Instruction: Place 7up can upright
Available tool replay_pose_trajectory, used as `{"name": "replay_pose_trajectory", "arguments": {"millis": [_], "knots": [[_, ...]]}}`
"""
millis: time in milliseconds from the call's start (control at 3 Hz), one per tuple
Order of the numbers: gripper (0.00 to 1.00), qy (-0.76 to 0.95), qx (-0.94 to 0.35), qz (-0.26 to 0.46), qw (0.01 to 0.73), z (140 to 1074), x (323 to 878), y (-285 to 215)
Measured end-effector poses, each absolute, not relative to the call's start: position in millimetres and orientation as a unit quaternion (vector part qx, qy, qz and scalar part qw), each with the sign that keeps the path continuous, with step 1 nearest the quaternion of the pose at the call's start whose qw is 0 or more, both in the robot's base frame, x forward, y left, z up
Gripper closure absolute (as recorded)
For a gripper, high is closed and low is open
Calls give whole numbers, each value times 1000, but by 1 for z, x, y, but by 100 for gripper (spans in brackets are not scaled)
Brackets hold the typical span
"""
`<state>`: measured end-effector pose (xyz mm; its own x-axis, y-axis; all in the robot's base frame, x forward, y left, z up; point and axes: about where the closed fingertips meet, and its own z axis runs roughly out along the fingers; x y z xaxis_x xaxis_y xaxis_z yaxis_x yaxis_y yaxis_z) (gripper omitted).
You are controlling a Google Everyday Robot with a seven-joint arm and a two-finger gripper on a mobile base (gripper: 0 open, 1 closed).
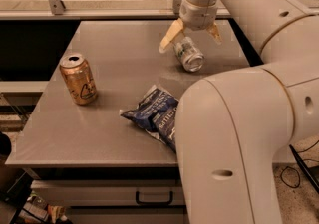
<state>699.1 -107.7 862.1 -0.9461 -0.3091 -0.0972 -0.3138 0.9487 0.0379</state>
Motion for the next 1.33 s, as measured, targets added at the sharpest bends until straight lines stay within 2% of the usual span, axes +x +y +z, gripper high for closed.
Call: {"name": "replay_pose_trajectory", "arguments": {"millis": [333, 1333], "knots": [[18, 987, -154, 34, 40, 857, 699, -112], [88, 985, -155, 39, 66, 849, 717, -103]]}}
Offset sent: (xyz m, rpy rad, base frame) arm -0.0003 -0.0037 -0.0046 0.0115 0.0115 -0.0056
